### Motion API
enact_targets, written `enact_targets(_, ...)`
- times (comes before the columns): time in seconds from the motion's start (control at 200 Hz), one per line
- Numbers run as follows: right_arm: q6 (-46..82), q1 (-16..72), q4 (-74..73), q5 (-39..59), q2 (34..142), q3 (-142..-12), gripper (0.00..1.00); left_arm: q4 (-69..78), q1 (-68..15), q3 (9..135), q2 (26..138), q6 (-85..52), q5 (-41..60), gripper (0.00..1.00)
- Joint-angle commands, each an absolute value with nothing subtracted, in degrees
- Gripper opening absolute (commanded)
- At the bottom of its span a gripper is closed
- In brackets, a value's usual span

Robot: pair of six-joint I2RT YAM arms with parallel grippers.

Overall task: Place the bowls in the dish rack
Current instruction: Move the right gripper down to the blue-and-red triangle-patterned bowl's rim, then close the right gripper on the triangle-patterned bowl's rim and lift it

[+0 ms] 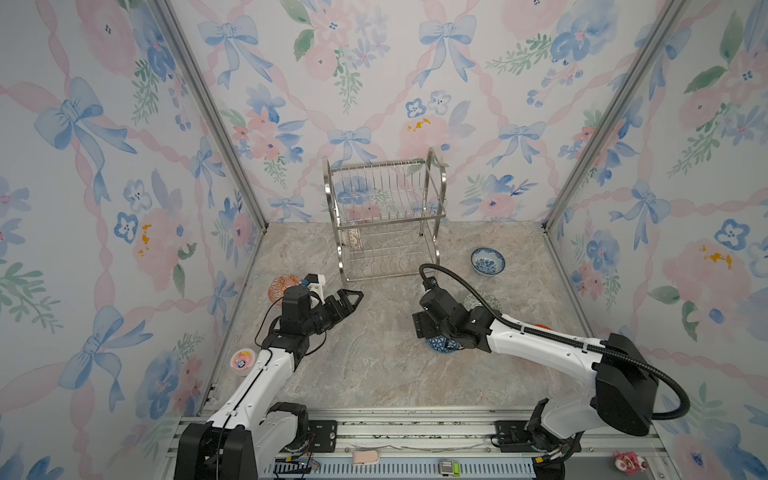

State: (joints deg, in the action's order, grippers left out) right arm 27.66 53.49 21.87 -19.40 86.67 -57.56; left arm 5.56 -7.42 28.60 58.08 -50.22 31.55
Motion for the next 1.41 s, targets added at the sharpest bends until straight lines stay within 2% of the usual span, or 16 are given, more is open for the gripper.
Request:
enact_targets(0.0, 31.76, 55.12, 25.12, -20.6, 90.04, -55.9, 0.75, 8.5, -8.98, 28.36, 57.55, -50.47, 31.84, 0.98)
enact_targets(0.135, 32.93, 57.15, 24.36, -20.6, 93.55, -56.15, 0.68, 9.23, -9.93, 27.94, 58.31, -50.4, 31.12, 0.98)
enact_targets(0.375, 33.73, 58.7, 24.92, -21.93, 98.11, -56.98, 0.45, 10.09, -11.06, 27.57, 59.47, -50.28, 30.67, 0.98)
enact_targets(0.865, 30.79, 57.93, 25.18, -24.08, 95.16, -59.02, 0.12, 9.74, -11.23, 27.23, 60.07, -49.83, 30.29, 0.98)
enact_targets(1.025, 29.05, 56.71, 24.23, -22.9, 95.16, -60.26, 0.03, 8.84, -11.21, 27.5, 59.4, -49.68, 30.06, 0.98)
enact_targets(1.16, 27.86, 55.45, 20.94, -19.55, 91.34, -60.99, 0.0, 7.52, -11.23, 28.23, 58.93, -49.19, 29.49, 0.98)
enact_targets(1.4, 27.31, 53.36, 7.1, -11.08, 83.36, -58.22, 0.0, 6.23, -11.22, 28.99, 58.45, -48.69, 29.22, 0.98)
